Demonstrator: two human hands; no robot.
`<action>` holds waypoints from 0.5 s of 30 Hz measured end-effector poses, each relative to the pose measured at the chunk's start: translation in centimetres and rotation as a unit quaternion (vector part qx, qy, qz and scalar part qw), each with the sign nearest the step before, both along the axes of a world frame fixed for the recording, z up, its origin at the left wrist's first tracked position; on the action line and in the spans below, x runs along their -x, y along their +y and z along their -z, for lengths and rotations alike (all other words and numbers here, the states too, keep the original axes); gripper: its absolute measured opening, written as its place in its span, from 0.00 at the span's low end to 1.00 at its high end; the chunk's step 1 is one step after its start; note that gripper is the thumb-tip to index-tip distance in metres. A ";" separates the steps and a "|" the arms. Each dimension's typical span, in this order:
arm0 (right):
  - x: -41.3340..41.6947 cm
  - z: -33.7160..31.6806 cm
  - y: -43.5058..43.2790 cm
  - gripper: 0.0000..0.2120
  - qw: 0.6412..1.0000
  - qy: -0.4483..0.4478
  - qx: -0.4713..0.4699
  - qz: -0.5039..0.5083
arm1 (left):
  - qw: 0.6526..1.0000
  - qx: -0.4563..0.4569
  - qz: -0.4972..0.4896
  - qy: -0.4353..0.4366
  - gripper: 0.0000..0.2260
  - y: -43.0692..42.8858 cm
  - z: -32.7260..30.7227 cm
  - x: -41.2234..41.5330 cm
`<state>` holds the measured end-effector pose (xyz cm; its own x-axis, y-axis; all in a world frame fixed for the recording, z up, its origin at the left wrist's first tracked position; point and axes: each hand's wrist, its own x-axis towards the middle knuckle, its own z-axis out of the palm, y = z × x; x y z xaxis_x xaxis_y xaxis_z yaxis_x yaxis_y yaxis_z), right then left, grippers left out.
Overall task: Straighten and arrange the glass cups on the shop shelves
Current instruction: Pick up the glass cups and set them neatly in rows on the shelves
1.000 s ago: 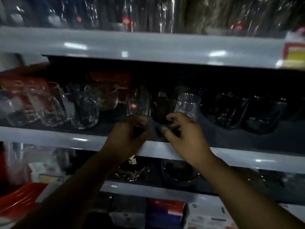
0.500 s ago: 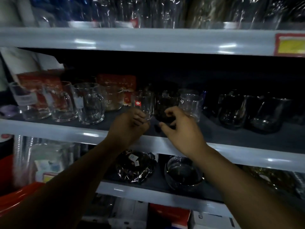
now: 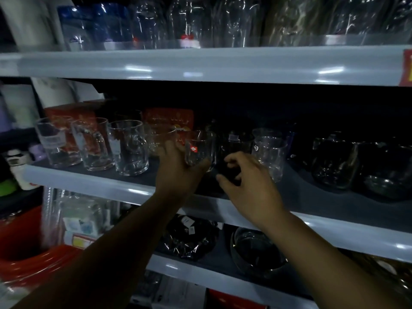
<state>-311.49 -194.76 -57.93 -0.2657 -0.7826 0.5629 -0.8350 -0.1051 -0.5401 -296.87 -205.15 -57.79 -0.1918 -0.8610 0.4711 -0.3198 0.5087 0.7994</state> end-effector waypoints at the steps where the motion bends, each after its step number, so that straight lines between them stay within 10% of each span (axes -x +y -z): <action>1: 0.1 -0.3 -0.1 0.16 1.000 -0.003 0.002 -0.002 | 0.999 0.032 -0.014 0.006 0.25 -0.3 -0.5 0.4; 5: 1.2 -1.2 -0.3 0.14 1.000 0.001 0.016 -0.006 | 0.992 0.120 -0.039 -0.012 0.28 -2.0 -1.2 1.5; 15: 2.6 -0.3 -0.8 0.07 0.992 -0.087 0.079 -0.048 | 0.999 -0.049 0.016 0.004 0.31 -2.0 -0.9 2.5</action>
